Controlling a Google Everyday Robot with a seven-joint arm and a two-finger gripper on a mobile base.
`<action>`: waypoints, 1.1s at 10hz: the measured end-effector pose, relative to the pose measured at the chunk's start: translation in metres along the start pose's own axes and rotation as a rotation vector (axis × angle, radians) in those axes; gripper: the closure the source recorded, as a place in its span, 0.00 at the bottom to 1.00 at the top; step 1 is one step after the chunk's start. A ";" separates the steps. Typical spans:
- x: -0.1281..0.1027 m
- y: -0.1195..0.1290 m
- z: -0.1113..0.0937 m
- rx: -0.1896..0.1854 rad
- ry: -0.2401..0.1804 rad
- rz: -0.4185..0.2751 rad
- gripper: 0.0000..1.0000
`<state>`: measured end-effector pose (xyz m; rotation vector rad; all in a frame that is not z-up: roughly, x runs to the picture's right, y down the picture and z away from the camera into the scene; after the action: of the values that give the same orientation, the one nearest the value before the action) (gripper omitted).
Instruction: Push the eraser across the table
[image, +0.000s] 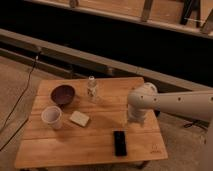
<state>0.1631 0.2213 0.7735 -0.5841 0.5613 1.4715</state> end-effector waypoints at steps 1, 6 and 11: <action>0.005 -0.002 0.005 0.008 0.013 -0.003 0.35; 0.012 -0.010 0.029 0.018 0.053 0.006 0.35; 0.014 -0.006 0.046 0.026 0.097 -0.013 0.35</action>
<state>0.1697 0.2621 0.7981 -0.6399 0.6502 1.4269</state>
